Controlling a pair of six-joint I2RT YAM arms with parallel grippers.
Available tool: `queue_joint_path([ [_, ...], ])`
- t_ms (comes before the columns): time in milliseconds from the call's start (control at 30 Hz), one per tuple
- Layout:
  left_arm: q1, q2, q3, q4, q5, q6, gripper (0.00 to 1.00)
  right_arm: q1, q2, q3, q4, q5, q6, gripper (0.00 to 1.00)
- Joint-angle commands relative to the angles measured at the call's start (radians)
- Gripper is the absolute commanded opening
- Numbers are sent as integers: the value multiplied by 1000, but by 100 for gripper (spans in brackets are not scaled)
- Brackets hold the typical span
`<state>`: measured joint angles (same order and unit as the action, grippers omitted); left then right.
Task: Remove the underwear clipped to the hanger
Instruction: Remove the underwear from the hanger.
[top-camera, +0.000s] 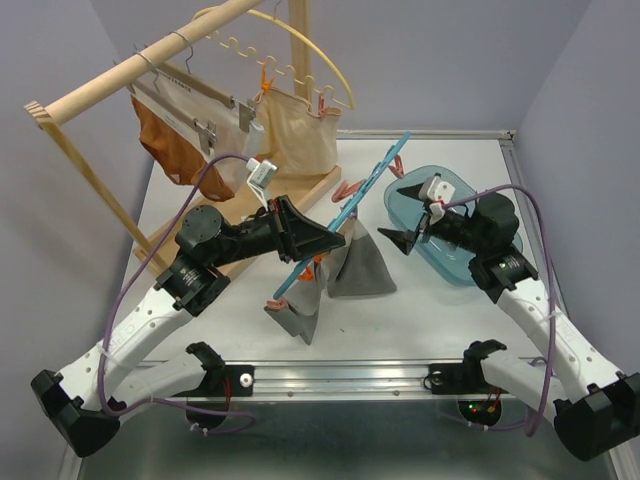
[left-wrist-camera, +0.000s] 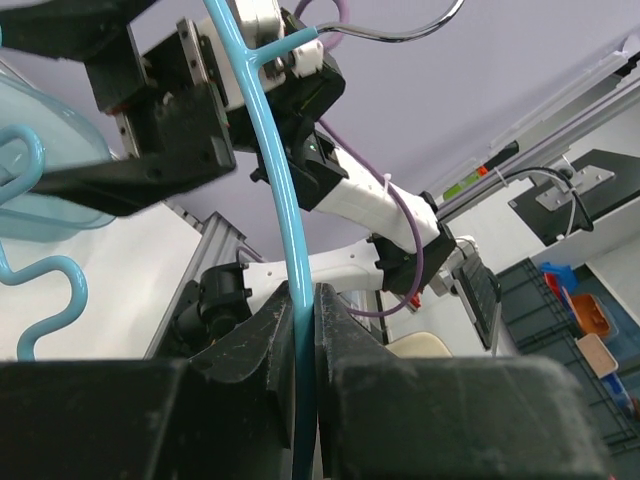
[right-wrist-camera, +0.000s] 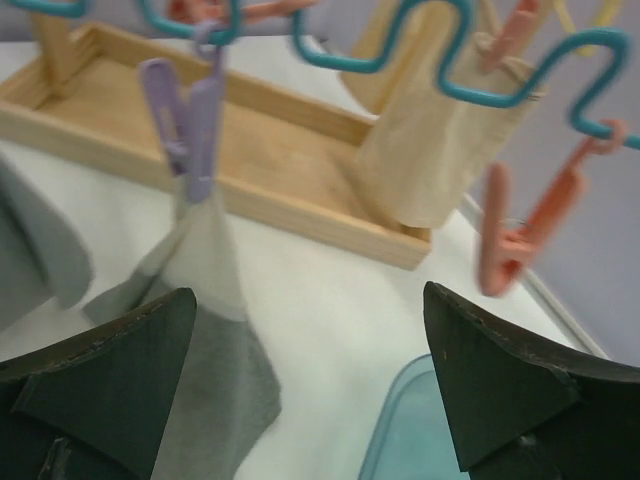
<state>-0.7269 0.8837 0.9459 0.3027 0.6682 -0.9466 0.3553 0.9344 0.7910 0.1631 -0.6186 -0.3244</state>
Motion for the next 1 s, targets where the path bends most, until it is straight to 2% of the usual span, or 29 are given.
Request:
queue_joint_path([
  [0, -5, -31, -1, 161, -30, -11, 0, 8, -29, 59, -206, -321, -91, 100],
  [133, -5, -17, -10, 191, -33, -41, 0, 22, 15, 88, -119, -303, 30, 100],
  [267, -5, 1, -9, 217, -42, -61, 0, 85, 69, 154, -82, -213, 85, 100],
  [300, -6, 7, -9, 220, -48, -64, 0, 117, 86, 163, -71, -151, 97, 100],
  [400, -6, 15, -12, 240, -61, -78, 0, 161, 112, 188, -41, -54, 108, 100],
  [633, -6, 35, -19, 286, -87, -118, 0, 230, 161, 241, -33, 51, 117, 100],
  [967, -6, 55, -21, 338, -102, -170, 0, 252, 202, 301, 4, 255, 116, 100],
])
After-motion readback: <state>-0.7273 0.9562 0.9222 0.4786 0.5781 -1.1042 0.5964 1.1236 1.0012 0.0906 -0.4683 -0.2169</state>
